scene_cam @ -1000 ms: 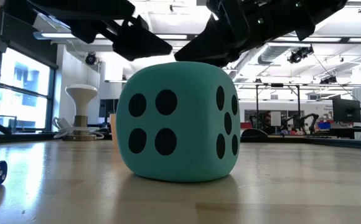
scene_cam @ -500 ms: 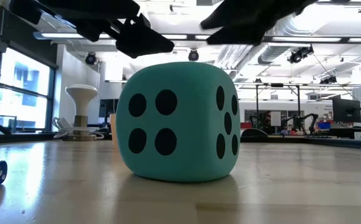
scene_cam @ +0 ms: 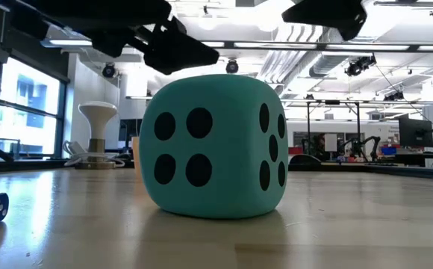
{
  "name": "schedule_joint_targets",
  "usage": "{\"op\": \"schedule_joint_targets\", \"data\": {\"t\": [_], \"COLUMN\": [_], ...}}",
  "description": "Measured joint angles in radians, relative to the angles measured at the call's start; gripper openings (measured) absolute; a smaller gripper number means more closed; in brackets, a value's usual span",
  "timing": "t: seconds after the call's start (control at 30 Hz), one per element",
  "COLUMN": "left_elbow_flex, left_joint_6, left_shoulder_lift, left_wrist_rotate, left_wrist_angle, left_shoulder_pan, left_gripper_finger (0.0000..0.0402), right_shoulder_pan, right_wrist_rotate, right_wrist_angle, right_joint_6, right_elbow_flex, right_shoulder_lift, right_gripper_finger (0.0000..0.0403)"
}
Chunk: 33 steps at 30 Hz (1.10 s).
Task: Pick & Place Dice
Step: Put the big blue die into the orange bin
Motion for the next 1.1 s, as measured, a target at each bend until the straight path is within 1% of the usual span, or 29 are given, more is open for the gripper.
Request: {"op": "schedule_joint_targets", "data": {"t": [0.17, 0.27, 0.47, 0.63, 0.77, 1.1], "left_elbow_flex": [0.0, 0.0, 0.0, 0.0, 0.0, 0.0], "left_joint_6": [-0.012, -0.009, -0.015, -0.016, -0.015, -0.007], "left_shoulder_lift": [0.076, 0.097, 0.101, 0.101, 0.101, 0.101], "left_wrist_rotate": [-0.002, -0.003, -0.004, -0.002, -0.002, 0.007], "left_wrist_angle": [0.128, 0.168, 0.158, 0.103, 0.098, 0.098], "left_shoulder_pan": [-0.018, -0.019, -0.001, 0.021, 0.028, 0.0], "left_gripper_finger": [0.04, 0.04, 0.04, 0.04, 0.04, 0.04], "right_shoulder_pan": [0.03, 0.038, 0.034, 0.028, 0.017, -0.014], "right_wrist_rotate": [0.01, 0.035, 0.043, 0.056, 0.056, 0.052], "right_wrist_angle": [0.002, 0.001, -0.002, -0.006, -0.006, -0.014], "right_joint_6": [0.039, 0.044, 0.014, -0.015, -0.029, -0.03], "right_elbow_flex": [0.0, 0.0, 0.0, 0.0, 0.0, -0.001], "right_shoulder_lift": [0.0, 0.0, 0.001, 0.001, 0.001, 0.001], "right_gripper_finger": [0.0272, 0.0272, 0.0272, 0.0272, 0.0272, 0.0272]}}
